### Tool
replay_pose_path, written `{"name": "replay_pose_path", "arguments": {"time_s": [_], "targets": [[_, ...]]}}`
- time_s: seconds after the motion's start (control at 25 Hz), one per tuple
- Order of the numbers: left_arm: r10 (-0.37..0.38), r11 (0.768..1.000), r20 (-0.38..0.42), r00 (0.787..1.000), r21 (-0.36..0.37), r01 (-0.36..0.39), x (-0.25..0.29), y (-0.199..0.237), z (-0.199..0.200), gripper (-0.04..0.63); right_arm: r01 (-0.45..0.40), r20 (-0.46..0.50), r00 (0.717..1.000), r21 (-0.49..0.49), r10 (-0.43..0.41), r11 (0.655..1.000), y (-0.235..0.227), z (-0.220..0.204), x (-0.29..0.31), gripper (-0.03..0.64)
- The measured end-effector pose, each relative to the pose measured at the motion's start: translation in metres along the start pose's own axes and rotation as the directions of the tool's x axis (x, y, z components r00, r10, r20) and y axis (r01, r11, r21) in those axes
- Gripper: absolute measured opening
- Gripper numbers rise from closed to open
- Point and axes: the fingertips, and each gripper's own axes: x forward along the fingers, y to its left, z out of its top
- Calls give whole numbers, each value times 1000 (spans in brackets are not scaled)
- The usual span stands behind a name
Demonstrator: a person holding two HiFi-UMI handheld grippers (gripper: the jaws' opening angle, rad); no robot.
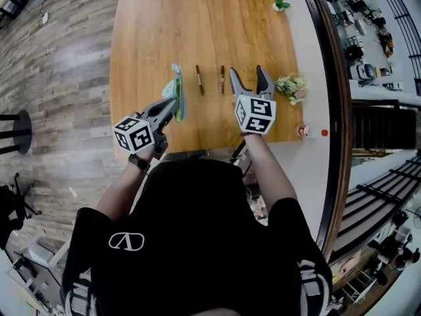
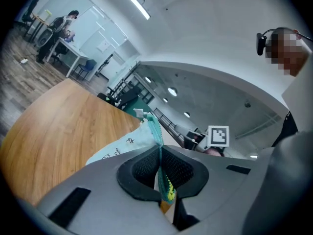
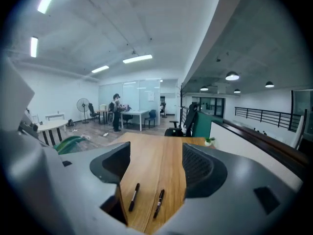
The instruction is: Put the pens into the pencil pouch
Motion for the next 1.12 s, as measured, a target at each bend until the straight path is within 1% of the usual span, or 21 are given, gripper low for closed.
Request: {"name": "replay_pose_path", "arguments": {"time_s": [0.08, 0.12, 0.2, 0.28, 0.36, 0.52, 0.72, 0.84, 0.92, 1.0, 1.04, 1.12], "targets": [[3, 1000, -7, 1000, -17, -3, 0, -1, -8, 15, -23, -121, 992, 3, 23, 1000, -6, -28, 32, 308], [5, 1000, -10, 1000, -28, -5, 0, -1, -11, 15, -36, -184, 982, 17, 39, 999, -8, -44, 48, 305], [9, 999, -21, 1000, -46, -10, -1, 1, -17, 15, -58, -306, 949, 73, 78, 996, -11, -80, 77, 290], [12, 999, -37, 999, -52, -14, -2, 2, -23, 15, -64, -415, 902, 139, 117, 988, -13, -118, 100, 278], [18, 998, -45, 999, -57, -20, -2, 4, -28, 15, -62, -507, 849, 184, 149, 981, -17, -154, 119, 267], [31, 993, -44, 999, -113, -36, -7, 11, -37, 15, -44, -648, 738, 235, 190, 971, -22, -216, 144, 232], [55, 989, -46, 997, -138, -61, -10, 24, -44, 15, -30, -773, 587, 275, 240, 961, -16, -272, 164, 218], [66, 986, -52, 996, -149, -73, -10, 28, -47, 15, -6, -818, 508, 310, 270, 951, -8, -294, 169, 209], [71, 985, -50, 996, -154, -78, -9, 30, -48, 15, 7, -841, 470, 306, 267, 952, -6, -304, 171, 182], [75, 984, -49, 996, -158, -82, -8, 31, -49, 15, 11, -858, 441, 297, 262, 955, -5, -311, 173, 153], [77, 983, -50, 996, -160, -84, -9, 32, -50, 15, 14, -866, 426, 295, 261, 956, -4, -314, 173, 150], [81, 982, -50, 996, -165, -88, -11, 32, -51, 15, 18, -883, 397, 281, 251, 960, -3, -321, 171, 102]]}}
